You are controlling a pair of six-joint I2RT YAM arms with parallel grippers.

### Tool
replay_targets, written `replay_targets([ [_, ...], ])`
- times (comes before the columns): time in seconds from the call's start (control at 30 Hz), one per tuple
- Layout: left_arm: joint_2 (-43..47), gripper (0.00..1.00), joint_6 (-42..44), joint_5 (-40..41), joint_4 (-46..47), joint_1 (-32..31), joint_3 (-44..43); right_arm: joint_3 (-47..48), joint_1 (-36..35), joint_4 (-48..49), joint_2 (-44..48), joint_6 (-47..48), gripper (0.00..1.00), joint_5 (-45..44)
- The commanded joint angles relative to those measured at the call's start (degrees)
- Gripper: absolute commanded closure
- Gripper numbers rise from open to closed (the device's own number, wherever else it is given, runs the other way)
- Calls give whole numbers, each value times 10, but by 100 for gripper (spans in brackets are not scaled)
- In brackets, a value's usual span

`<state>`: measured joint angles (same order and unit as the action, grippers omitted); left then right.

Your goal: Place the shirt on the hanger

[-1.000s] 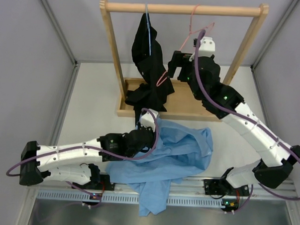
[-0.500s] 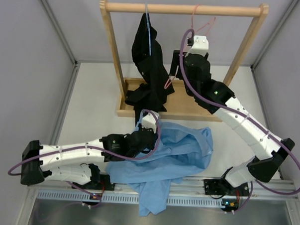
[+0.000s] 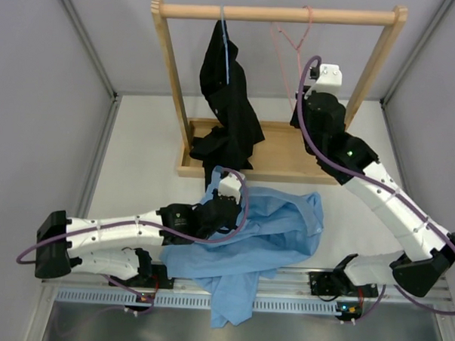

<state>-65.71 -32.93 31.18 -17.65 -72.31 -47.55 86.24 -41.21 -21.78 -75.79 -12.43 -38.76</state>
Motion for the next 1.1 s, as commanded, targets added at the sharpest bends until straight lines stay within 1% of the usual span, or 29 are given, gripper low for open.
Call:
replay_targets([
  [0.0, -6, 100, -5, -4, 29, 1, -1, -6, 22, 43, 40, 16, 87, 36],
  [0.13, -9, 100, -4, -9, 29, 1, -2, -20, 59, 51, 61, 32, 88, 90],
  [0.2, -10, 100, -4, -9, 29, 1, -3, -32, 81, 53, 70, 35, 92, 136],
  [0.27, -11, 100, -4, -9, 29, 2, -3, -39, 94, 57, 74, 41, 94, 163],
  [0.3, -11, 100, -4, -8, 29, 1, -5, -42, 102, 59, 76, 44, 99, 184],
  [0.33, -12, 100, -3, -9, 28, 1, -5, -45, 104, 60, 78, 49, 100, 192],
  [0.57, -15, 100, -5, -3, 30, 1, -8, -62, 107, 77, 107, 113, 100, 219],
  [0.7, -18, 100, -12, 3, 28, 1, -10, -55, 112, 84, 119, 120, 100, 211],
  [0.73, -16, 100, -14, 5, 29, 1, -10, -53, 112, 87, 121, 138, 100, 214],
  [1.07, 7, 100, -20, 10, 29, 1, 2, 11, 126, 97, 94, 143, 100, 261],
])
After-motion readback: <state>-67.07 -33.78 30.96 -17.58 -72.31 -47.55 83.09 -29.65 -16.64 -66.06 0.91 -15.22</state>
